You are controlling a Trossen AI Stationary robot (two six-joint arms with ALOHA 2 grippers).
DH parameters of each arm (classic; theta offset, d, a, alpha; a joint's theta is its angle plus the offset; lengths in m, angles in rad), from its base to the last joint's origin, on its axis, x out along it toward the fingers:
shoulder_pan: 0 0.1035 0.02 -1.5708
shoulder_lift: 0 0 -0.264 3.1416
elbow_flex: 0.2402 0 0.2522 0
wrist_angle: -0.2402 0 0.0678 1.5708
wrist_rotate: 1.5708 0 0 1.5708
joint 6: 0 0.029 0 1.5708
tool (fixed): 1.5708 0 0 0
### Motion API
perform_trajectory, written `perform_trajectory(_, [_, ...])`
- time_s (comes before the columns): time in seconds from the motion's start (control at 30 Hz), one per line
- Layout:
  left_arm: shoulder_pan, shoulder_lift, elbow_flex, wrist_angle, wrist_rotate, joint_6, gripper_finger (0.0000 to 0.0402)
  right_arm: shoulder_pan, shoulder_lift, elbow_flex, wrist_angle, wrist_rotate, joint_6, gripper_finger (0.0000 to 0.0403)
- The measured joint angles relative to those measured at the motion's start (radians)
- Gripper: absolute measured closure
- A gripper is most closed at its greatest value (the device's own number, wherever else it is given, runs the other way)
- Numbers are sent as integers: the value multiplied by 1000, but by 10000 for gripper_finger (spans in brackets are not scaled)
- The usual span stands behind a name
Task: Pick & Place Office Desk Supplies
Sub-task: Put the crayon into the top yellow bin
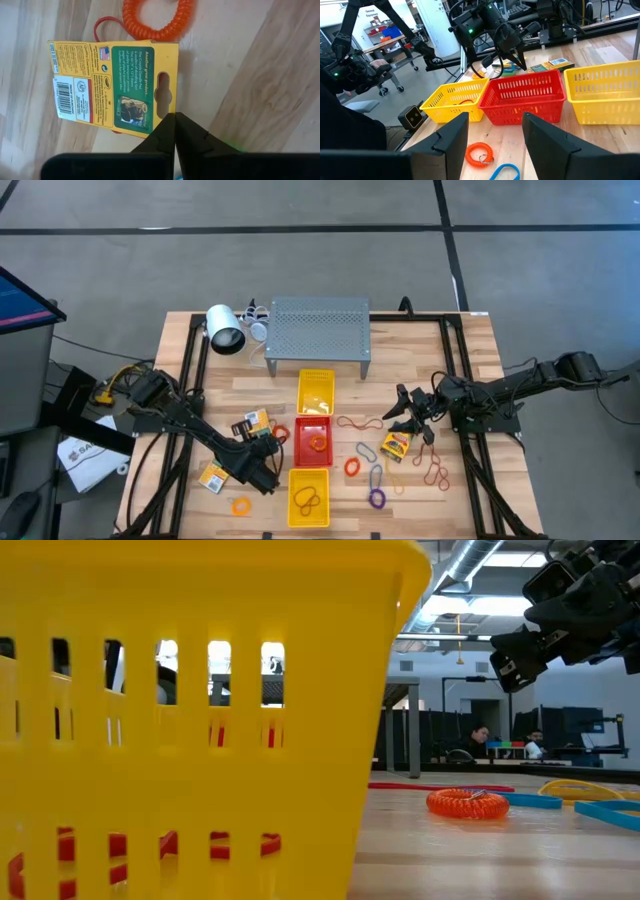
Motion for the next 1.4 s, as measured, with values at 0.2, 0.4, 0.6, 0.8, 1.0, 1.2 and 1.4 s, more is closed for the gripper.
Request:
perform_trajectory(0.2, [18, -23, 0, -5, 18, 0, 400, 0, 0, 0, 0, 0, 0, 221])
perform_trajectory(0.4, [34, -119, 0, -27, -1, -1, 400, 0, 0, 0, 0, 0, 0, 221])
perform_trajectory(0.6, [33, -198, 0, -30, -61, -14, 400, 0, 0, 0, 0, 0, 0, 221])
perform_trajectory(0.8, [33, -222, 0, -7, -95, -55, 400, 0, 0, 0, 0, 0, 0, 221])
perform_trajectory(1.0, [31, -227, 0, 69, -85, -62, 400, 0, 0, 0, 0, 0, 0, 221])
perform_trajectory(1.2, [34, -227, 0, 126, -37, -37, 395, 0, 0, 0, 1, 0, 0, 221])
perform_trajectory(1.4, [44, -227, 0, 155, 75, 1, 345, 0, 0, 0, 9, 0, 8, 221])
